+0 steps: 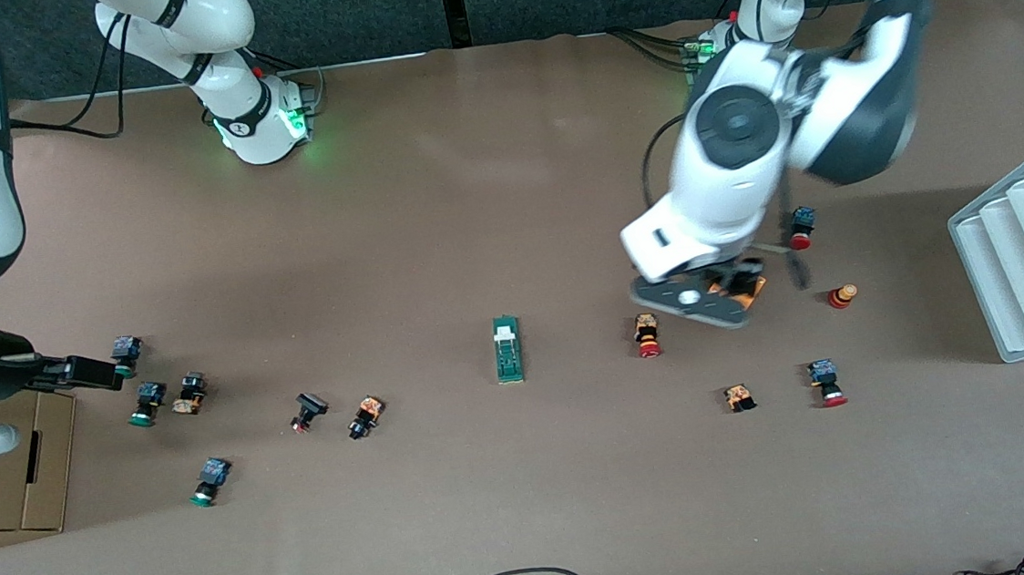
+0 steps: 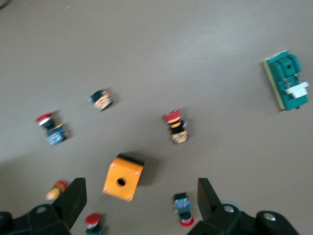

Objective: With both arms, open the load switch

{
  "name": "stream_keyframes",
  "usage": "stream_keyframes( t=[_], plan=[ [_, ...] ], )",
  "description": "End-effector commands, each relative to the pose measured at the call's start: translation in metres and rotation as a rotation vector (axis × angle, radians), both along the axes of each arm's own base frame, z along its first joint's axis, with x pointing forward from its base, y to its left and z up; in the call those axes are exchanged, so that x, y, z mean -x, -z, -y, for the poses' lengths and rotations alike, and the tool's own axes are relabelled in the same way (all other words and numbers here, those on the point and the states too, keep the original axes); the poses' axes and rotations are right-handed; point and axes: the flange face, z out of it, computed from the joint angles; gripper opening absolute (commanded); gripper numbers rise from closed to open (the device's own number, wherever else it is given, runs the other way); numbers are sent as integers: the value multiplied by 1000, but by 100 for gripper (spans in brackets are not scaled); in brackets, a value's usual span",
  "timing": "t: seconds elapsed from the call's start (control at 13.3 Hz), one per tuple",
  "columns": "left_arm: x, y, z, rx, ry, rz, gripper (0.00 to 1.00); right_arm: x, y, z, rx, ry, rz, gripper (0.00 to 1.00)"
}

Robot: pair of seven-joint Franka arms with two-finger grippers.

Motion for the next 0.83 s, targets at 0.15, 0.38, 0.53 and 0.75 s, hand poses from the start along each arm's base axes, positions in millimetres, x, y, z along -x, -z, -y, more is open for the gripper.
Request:
stream_keyframes(
  t=[0.15,0.38,0.53,0.75],
  plan=[
    [-13,-44,-80,56,-146,-53,100,27,-33,5,0,28,14,100],
    [-20,-64,-109,48,-192,-41,100,30,-26,-2,-2,-85,0,100],
    [-28,-68,-150,58,-242,-42,100,33,-32,-1,-2,-79,6,100],
    [-30,-79,-192,65,-190,-35,100,36,-29,-7,-2,-76,-34,100]
  ],
)
